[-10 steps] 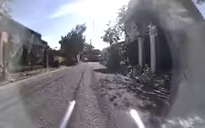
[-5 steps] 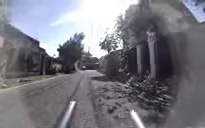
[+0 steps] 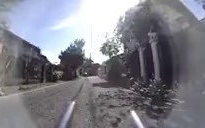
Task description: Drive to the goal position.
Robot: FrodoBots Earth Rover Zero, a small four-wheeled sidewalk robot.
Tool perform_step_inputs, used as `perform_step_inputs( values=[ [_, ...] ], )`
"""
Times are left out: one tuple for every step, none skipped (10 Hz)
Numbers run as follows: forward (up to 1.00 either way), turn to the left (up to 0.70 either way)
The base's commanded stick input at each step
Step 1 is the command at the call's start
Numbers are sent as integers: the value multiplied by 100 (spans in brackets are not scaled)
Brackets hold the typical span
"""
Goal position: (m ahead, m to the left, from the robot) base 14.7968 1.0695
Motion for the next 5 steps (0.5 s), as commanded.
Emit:
perform_step_inputs(
  values=[
    [50,0],
    [50,0],
    [68,13],
    [70,11],
    [70,7]
  ],
)
